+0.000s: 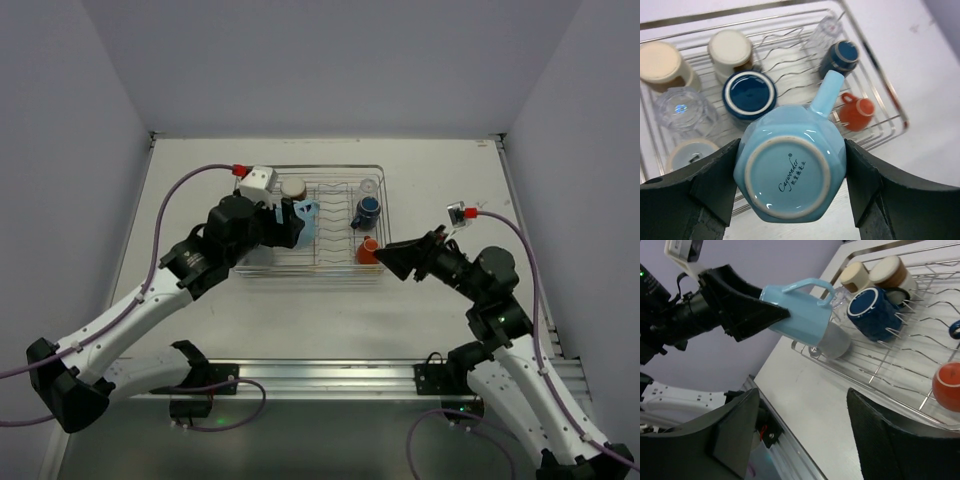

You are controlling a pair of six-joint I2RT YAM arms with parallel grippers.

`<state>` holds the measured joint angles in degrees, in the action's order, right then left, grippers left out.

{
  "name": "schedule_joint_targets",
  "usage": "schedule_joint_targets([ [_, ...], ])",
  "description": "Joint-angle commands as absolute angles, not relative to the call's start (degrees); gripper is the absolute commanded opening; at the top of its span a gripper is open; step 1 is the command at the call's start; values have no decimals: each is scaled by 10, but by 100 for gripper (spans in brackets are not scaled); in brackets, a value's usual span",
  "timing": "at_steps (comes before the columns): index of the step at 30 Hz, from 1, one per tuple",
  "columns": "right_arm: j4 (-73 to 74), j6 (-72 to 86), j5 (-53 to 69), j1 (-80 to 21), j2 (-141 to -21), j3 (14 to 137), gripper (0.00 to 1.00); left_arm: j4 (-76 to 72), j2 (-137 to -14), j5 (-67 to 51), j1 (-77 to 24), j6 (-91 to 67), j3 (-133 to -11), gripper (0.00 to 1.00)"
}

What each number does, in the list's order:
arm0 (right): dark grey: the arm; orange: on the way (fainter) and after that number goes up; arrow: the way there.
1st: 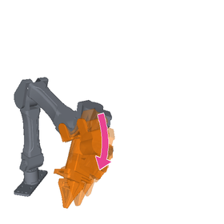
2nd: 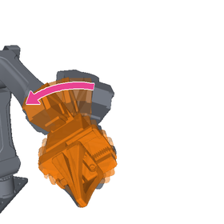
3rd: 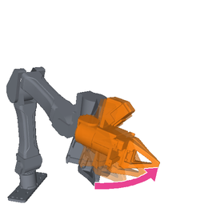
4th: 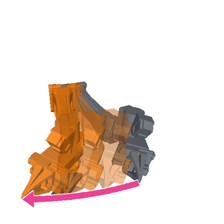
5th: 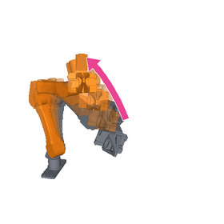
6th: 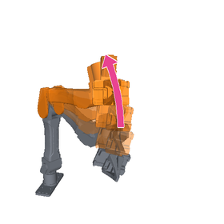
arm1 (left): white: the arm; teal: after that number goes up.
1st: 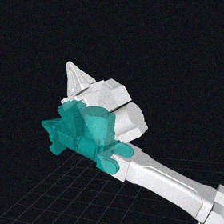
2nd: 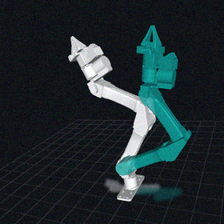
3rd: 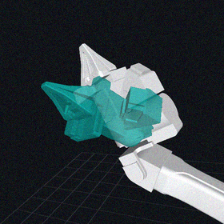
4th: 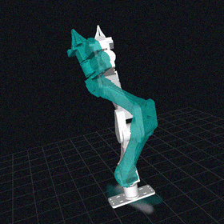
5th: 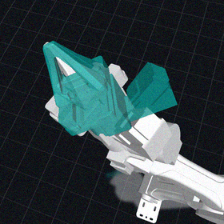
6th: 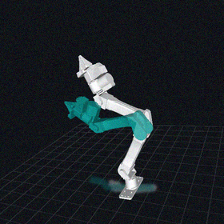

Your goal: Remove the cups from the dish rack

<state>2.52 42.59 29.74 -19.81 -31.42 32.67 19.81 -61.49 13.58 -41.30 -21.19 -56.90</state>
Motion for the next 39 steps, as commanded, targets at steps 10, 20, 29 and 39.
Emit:
schedule_joint_targets([
  [10,-282,490,324,-264,-408,284,63,-162,-555,-88,-415,-443,-526,2],
  [20,-358,483,287,-323,-476,311,64,-282,-570,-139,-416,-529,-465,0],
  [29,-473,502,280,-359,-530,330,59,-359,-579,-152,-423,-577,-419,0],
  [39,-456,505,222,-374,-511,305,0,-216,-531,-119,-422,-480,-438,94],
])
